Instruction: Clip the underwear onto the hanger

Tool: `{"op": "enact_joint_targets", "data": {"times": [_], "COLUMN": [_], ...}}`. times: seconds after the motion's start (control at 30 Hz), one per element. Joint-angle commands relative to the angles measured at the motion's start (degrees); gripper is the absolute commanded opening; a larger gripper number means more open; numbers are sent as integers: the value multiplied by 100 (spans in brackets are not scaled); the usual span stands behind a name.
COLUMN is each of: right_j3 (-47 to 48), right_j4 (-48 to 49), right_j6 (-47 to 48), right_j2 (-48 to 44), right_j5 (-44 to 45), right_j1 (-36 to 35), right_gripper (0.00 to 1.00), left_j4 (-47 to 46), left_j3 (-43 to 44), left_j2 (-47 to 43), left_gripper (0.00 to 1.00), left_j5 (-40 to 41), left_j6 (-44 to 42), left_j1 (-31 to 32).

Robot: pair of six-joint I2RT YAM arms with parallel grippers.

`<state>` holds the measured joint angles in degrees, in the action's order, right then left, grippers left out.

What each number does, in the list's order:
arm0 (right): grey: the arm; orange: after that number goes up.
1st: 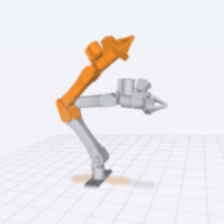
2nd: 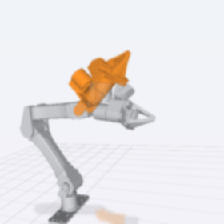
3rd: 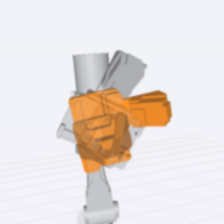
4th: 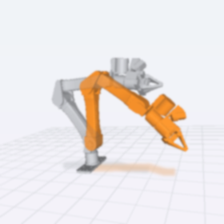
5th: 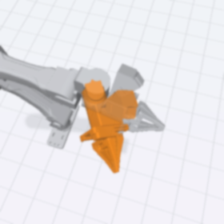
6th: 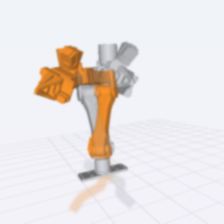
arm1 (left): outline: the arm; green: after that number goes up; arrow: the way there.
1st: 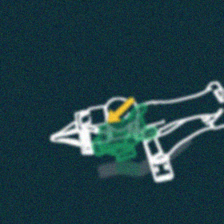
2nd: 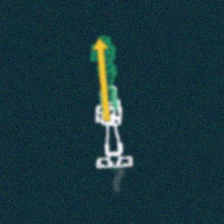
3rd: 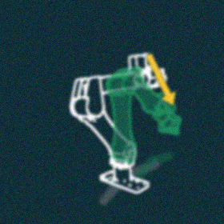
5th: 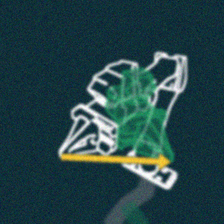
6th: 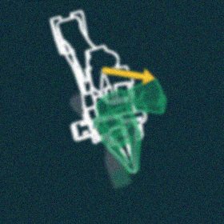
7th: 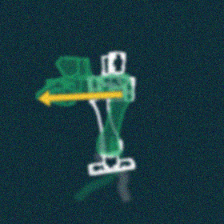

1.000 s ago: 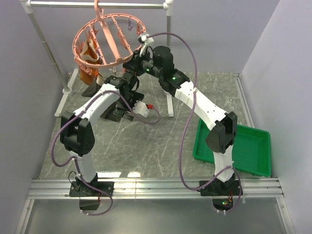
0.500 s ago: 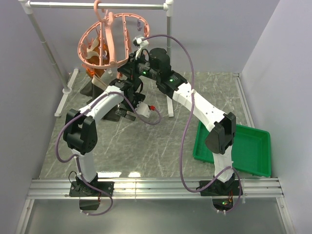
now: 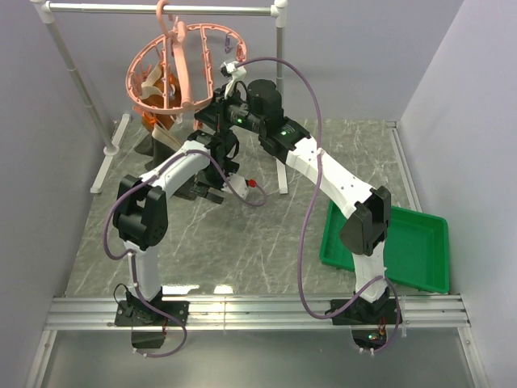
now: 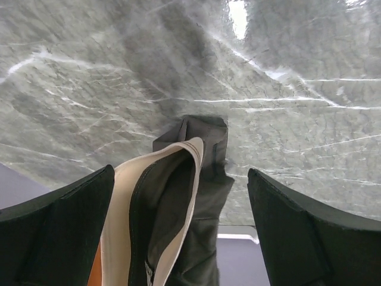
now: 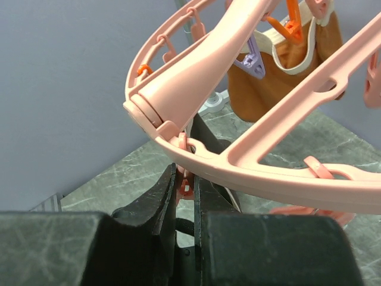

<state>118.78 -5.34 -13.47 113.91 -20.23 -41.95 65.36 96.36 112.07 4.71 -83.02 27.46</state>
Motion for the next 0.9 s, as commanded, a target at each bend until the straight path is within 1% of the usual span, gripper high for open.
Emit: {"op": "enact_joint_targets", "data": {"times": [0.0,0.13,0.23,0.37,0.5,0.7,0.77,0.8,0.87], "right_j3": [-13,-22,-22,-66,-92,-83,-92,-101,-92], "right_j4": [209,218,227,244,253,271,279,280,288], "right_j6": [3,-6,-6,-6,-6,-15,-6,-6,-15], "right_j2": [-378,-387,-387,-413,-422,-422,-422,-422,-413], "right_j5": [-69,-78,-95,-104,-95,-104,-113,-104,-122], "right_j1": [-14,-6,-6,-6,-6,-6,-6,3,3], "right_gripper": [0,0,0,0,0,0,0,0,0], "left_j4": [126,-23,-146,-331,-630,-340,-261,-209,27], "left_j3": [226,94,15,-82,-205,24,50,85,243], "left_j2": [69,78,34,-106,-177,51,69,113,174], "left_gripper": [99,99,99,99,99,99,96,88,78], "left_j5": [197,381,364,188,285,355,347,329,329], "left_j6": [76,85,32,-231,-390,-363,-355,-337,-250], "left_j1": [-30,-74,-92,-127,-136,-189,-197,-197,-197]}}
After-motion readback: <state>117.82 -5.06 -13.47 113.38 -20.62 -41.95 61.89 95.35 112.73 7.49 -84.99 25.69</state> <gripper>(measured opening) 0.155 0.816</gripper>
